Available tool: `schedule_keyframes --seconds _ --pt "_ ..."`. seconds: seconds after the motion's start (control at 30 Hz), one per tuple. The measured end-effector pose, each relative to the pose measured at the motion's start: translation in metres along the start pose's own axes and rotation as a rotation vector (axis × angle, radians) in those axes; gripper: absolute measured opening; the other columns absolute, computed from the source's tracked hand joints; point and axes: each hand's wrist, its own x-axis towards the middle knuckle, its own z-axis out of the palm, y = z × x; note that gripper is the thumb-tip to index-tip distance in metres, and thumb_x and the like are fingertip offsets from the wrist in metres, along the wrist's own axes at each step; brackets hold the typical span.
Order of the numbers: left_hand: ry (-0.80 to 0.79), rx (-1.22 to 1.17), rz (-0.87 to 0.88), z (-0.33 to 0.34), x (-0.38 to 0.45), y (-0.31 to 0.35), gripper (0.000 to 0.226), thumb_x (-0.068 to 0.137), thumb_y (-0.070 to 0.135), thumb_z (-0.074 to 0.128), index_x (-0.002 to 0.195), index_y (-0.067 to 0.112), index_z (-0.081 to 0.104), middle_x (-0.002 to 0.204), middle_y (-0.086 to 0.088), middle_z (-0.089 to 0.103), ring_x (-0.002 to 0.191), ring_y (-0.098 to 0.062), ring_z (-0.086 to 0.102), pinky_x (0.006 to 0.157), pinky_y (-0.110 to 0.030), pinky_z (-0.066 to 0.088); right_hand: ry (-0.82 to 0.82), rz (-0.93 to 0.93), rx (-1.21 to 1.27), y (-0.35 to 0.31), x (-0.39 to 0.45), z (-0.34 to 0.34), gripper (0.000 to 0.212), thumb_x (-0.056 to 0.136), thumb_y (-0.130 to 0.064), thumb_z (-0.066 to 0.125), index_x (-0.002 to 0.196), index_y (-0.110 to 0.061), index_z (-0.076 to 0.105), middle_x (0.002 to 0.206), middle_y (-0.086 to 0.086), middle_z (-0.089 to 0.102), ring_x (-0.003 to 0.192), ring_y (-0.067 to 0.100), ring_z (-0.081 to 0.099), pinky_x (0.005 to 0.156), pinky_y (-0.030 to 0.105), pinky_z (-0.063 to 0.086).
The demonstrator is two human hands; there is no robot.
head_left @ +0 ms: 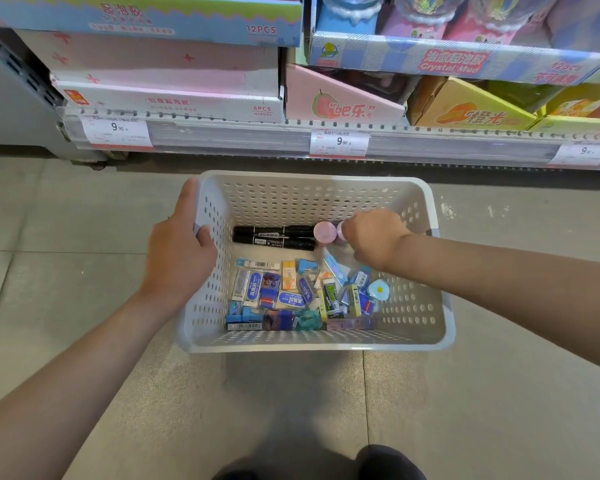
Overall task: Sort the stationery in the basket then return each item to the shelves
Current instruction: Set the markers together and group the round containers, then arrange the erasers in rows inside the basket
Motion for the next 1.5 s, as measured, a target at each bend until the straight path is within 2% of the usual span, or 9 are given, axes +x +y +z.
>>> schedule_keyframes --seconds 0.2,0.33,0.5,0.63,0.9,1.13,1.3,1.4,1.5 --pt "0.003 0.005 0.002 0.000 0.000 0.002 0.064 0.096 0.003 0.045 0.151 0.022 0.019 0.064 0.006 0.043 0.050 -0.011 0.047 0.044 -0.021 0.035 -0.476 -0.008 0.131 -0.027 -0.009 0.029 0.025 0.090 -0.035 0.057 0.099 -0.012 0.054 0.094 0.002 0.052 0.080 0.021 0.052 0.071 0.029 0.046" --pt "0.011 0.022 0.014 0.001 0.000 0.002 0.064 0.095 0.002 0.046 0.150 0.021 0.021 0.063 0.005 0.044 0.050 -0.013 0.048 0.044 -0.021 0.033 -0.565 -0.001 -0.018 -0.038 -0.002 0.026 0.035 0.092 -0.031 0.054 0.122 -0.013 0.054 0.112 0.003 0.055 0.099 0.023 0.058 0.088 0.035 0.050" --pt "0.021 0.041 0.002 0.000 0.001 -0.001 0.065 0.095 0.004 0.047 0.151 0.020 0.019 0.063 0.000 0.045 0.052 -0.013 0.048 0.046 -0.022 0.031 -0.056 -0.028 0.075 -0.065 0.016 0.005 0.024 0.093 -0.014 0.048 0.113 -0.009 0.058 0.111 0.006 0.061 0.102 0.023 0.061 0.051 0.022 0.036" --pt "0.018 0.041 0.001 0.002 0.001 -0.001 0.066 0.095 0.005 0.048 0.151 0.021 0.019 0.067 0.002 0.045 0.055 -0.010 0.045 0.047 -0.021 0.030 0.119 -0.210 0.354 -0.099 0.044 0.004 0.022 0.093 -0.023 0.053 0.109 -0.008 0.058 0.107 0.009 0.062 0.095 0.027 0.062 0.057 0.028 0.037" --pt "0.011 0.038 -0.003 0.001 0.001 -0.002 0.067 0.095 0.008 0.049 0.152 0.023 0.017 0.092 -0.002 0.052 0.063 -0.007 0.049 0.050 -0.018 0.036 0.039 -0.057 0.782 -0.107 0.082 0.025 0.032 0.091 -0.010 0.056 0.123 -0.007 0.057 0.115 0.012 0.063 0.099 0.026 0.062 0.081 0.033 0.052" --pt "0.015 0.032 0.000 0.002 0.002 -0.003 0.066 0.095 0.006 0.049 0.151 0.024 0.019 0.108 -0.011 0.060 0.067 -0.012 0.055 0.053 -0.022 0.040 -0.349 -0.038 1.639 -0.099 0.076 0.027 0.041 0.093 0.003 0.049 0.132 -0.001 0.042 0.079 0.006 0.053 0.061 0.009 0.052 0.048 0.011 0.048" --pt "0.016 0.037 -0.008 0.003 0.002 -0.005 0.067 0.095 0.007 0.049 0.151 0.025 0.017 0.135 -0.018 0.052 0.095 -0.032 0.062 0.069 -0.030 0.047 -0.394 0.045 1.847 -0.102 0.076 0.019 0.011 0.092 -0.001 0.044 0.093 -0.011 0.048 0.070 0.004 0.049 0.054 0.010 0.051 0.048 0.017 0.048" --pt "0.018 0.043 -0.009 0.003 0.002 -0.005 0.069 0.094 0.007 0.050 0.151 0.025 0.016 0.138 -0.016 0.050 0.099 -0.032 0.062 0.070 -0.030 0.048 -0.257 0.009 1.584 -0.108 0.075 0.016 0.013 0.087 -0.016 0.061 0.093 -0.014 0.049 0.070 0.000 0.050 0.054 0.010 0.048 0.049 0.021 0.042" --pt "0.013 0.037 -0.019 0.003 0.003 -0.005 0.069 0.094 0.007 0.049 0.151 0.026 0.016 0.133 -0.016 0.053 0.094 -0.031 0.063 0.070 -0.033 0.050 -0.113 -0.161 0.957 -0.119 0.079 0.020 0.041 0.087 -0.025 0.060 0.124 -0.017 0.046 0.097 0.004 0.061 0.080 0.019 0.061 0.066 0.025 0.045"
